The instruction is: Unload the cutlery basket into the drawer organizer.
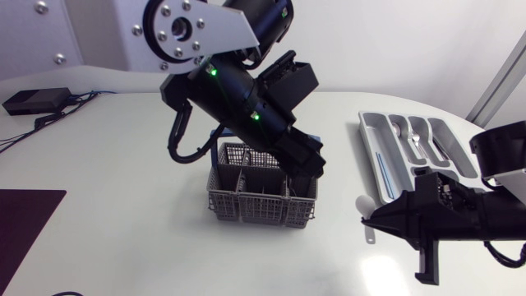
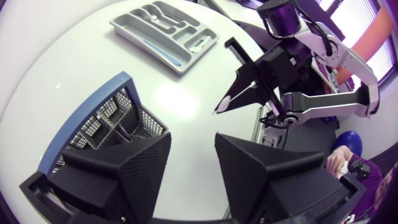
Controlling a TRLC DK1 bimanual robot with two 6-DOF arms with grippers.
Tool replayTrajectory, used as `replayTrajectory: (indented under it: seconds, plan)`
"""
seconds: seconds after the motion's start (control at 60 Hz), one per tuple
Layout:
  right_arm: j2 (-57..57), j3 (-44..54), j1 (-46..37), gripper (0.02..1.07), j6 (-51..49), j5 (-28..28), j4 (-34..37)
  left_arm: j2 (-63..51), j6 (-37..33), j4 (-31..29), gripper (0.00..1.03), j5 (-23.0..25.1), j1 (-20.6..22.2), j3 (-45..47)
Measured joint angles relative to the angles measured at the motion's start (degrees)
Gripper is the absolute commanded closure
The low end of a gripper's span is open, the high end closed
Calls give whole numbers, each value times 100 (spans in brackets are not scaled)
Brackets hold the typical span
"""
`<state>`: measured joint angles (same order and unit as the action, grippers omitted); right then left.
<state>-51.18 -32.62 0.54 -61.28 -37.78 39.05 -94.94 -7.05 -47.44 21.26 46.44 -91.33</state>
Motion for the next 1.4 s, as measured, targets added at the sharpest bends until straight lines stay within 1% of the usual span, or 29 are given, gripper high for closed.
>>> replayTrajectory:
  seconds: [0.083,0.15,0.167,0.25,0.35,0.467,0.517,0.683,0.8,0.933,1.067,1.1,1.217,1.4]
  plan:
    - [-164,13,-876,101,-654,-17,52,0,0,155,53,-542,72,0]
    - [-337,11,-1445,101,-1080,-70,61,0,0,256,53,-848,138,7]
    - [-446,9,-1705,101,-1263,-103,63,0,0,286,53,-966,166,15]
    - [-883,-85,-2479,101,-1840,-164,109,-24,2,345,53,-1349,256,55]
    - [-1486,-393,-3215,101,-2409,-201,92,-136,2,407,53,-1626,321,83]
    - [-2041,-761,-3788,101,-2758,-210,-164,-249,2,452,53,-1818,330,164]
    - [-2249,-927,-3998,101,-2844,-205,-413,-275,-2,450,53,-1884,330,201]
    - [-2776,-1241,-4271,101,-2903,-98,-1117,-330,-2,516,53,-2028,330,205]
    - [-3189,-1346,-4341,101,-2900,66,-1652,-361,-2,595,55,-2142,330,254]
    - [-3554,-1349,-4352,101,-2898,343,-2389,-382,0,660,56,-2253,330,328]
    - [-3847,-1333,-4345,101,-2898,756,-3209,-391,0,780,57,-2465,330,426]
    - [-3912,-1309,-4339,101,-2900,866,-3467,-391,0,826,57,-2503,330,479]
    - [-4120,-1169,-4297,101,-2946,1244,-3895,-393,0,907,57,-2629,352,662]
    - [-4365,-468,-3989,99,-3174,1679,-4774,-446,0,968,57,-2651,374,719]
